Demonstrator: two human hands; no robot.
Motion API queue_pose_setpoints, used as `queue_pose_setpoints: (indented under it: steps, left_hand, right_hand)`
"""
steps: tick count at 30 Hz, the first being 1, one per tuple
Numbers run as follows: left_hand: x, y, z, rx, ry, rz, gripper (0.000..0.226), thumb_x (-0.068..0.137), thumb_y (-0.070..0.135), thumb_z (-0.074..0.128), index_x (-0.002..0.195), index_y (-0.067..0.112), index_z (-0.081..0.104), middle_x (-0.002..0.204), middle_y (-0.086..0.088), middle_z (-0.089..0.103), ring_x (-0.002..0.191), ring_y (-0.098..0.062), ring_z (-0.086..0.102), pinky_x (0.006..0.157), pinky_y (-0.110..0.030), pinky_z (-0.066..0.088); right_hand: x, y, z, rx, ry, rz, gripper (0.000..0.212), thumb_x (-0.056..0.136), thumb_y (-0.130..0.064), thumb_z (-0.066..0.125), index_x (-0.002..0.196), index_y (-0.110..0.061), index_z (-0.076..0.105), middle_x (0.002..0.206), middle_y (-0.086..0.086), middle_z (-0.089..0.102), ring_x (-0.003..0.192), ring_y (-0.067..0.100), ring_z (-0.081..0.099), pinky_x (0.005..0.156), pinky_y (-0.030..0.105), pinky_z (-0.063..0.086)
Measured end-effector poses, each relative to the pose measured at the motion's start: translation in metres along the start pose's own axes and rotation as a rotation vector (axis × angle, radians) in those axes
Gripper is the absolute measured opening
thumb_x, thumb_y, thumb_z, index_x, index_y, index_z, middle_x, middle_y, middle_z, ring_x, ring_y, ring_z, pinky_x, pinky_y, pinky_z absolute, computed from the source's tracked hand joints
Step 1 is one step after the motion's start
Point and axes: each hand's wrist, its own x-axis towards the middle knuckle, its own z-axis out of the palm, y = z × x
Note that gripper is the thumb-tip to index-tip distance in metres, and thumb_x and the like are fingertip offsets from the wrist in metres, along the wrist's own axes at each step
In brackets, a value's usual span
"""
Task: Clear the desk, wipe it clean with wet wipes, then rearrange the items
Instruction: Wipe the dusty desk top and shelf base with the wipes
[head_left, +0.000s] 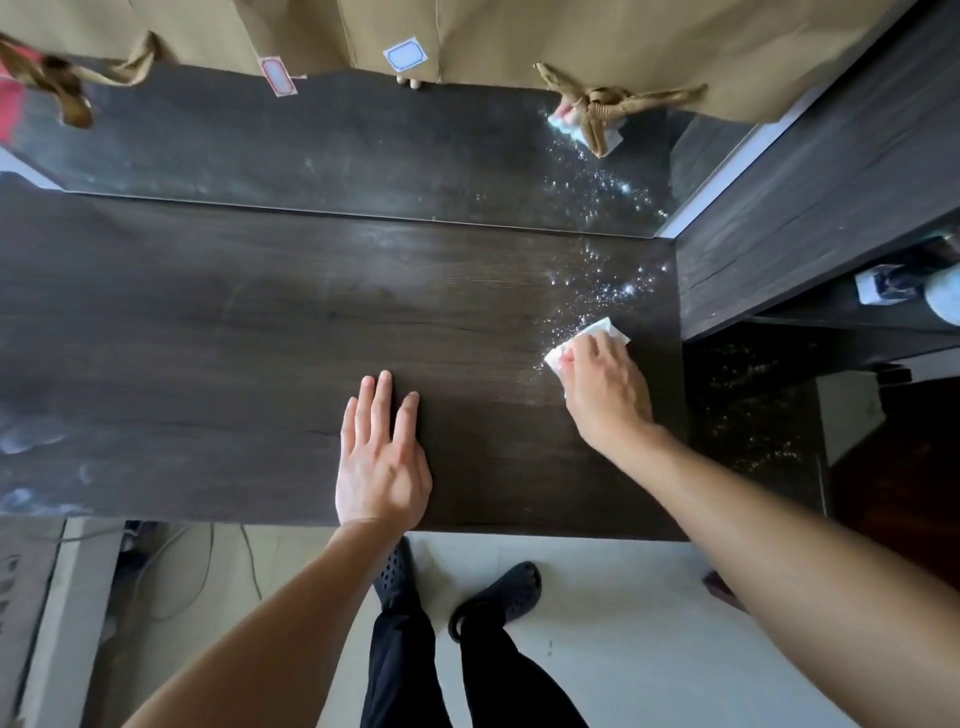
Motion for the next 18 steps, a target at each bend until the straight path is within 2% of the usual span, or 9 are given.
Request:
queue_pose_setpoints:
  steps: [2,4,6,8,11,13,15,18]
  left_hand:
    - [0.001,0.000,0.000,-0.002,0.005,0.000,0.051,0.083,0.016,0.035,0.130,0.003,0.050,0.146,-0.024,0.035,0.140,-0.039,0.022,0.115,-0.050,0.019]
    - [0.001,0.000,0.000,-0.001,-0.002,-0.001,0.051,0.083,0.016,0.035,0.130,0.003,0.050,0.146,-0.024,0.035,0.140,-0.039,0.023,0.115,-0.050,0.019]
    - [0.002,0.000,0.000,-0.006,-0.008,-0.002,0.051,0.083,0.016,0.036,0.130,0.003,0.050,0.146,-0.024,0.035,0.140,-0.039,0.022,0.116,-0.049,0.018]
    - [0.002,-0.001,0.002,-0.001,-0.013,0.001,0.051,0.083,0.016,0.036,0.130,0.004,0.049,0.147,-0.024,0.034,0.140,-0.039,0.022,0.116,-0.049,0.017]
    - [0.001,-0.001,0.002,0.014,-0.016,-0.011,0.051,0.082,0.016,0.037,0.131,0.004,0.049,0.147,-0.024,0.034,0.140,-0.039,0.022,0.116,-0.049,0.018]
    - [0.002,-0.001,0.001,0.011,-0.021,-0.014,0.052,0.081,0.015,0.037,0.130,0.004,0.049,0.147,-0.023,0.034,0.141,-0.039,0.022,0.115,-0.049,0.018]
    - [0.002,0.000,0.000,0.008,-0.021,-0.013,0.052,0.081,0.016,0.035,0.130,0.004,0.049,0.147,-0.024,0.034,0.141,-0.039,0.021,0.115,-0.049,0.018]
    - [0.002,0.000,0.000,0.003,-0.028,-0.012,0.052,0.082,0.016,0.034,0.130,0.004,0.049,0.147,-0.024,0.034,0.141,-0.039,0.022,0.115,-0.049,0.018]
  right_hand:
    - [-0.038,-0.012,0.000,-0.019,0.076,-0.153,0.018,0.086,-0.023,0.061,0.078,-0.008,0.056,0.077,0.012,0.057,0.072,0.031,0.057,0.062,0.037,0.048]
    - [-0.087,-0.014,0.005,0.041,-0.008,-0.415,0.024,0.097,-0.024,0.046,0.077,-0.013,0.055,0.073,0.005,0.051,0.070,0.025,0.049,0.064,0.039,0.047]
    - [-0.094,-0.006,0.005,0.092,-0.095,-0.557,0.023,0.097,-0.023,0.047,0.076,-0.016,0.052,0.073,0.002,0.047,0.069,0.023,0.045,0.066,0.037,0.044]
    - [-0.065,0.001,0.014,0.024,-0.032,-0.555,0.016,0.093,-0.024,0.053,0.079,-0.017,0.053,0.075,0.004,0.050,0.072,0.026,0.050,0.067,0.039,0.042]
    - [-0.002,0.006,0.011,-0.035,0.026,-0.234,0.026,0.090,-0.033,0.041,0.083,-0.013,0.055,0.084,0.009,0.056,0.080,0.032,0.053,0.072,0.041,0.039]
    - [-0.003,-0.002,0.007,-0.017,0.055,-0.162,0.017,0.089,-0.027,0.052,0.083,-0.011,0.054,0.083,0.011,0.056,0.078,0.032,0.053,0.071,0.041,0.040]
    - [-0.041,-0.013,0.003,0.038,0.040,-0.298,0.013,0.085,-0.020,0.062,0.082,-0.011,0.053,0.078,0.010,0.053,0.073,0.030,0.051,0.068,0.040,0.040]
    - [-0.096,-0.019,-0.002,0.122,-0.090,-0.591,0.014,0.090,-0.021,0.058,0.078,-0.016,0.051,0.075,0.002,0.047,0.070,0.023,0.046,0.065,0.035,0.042]
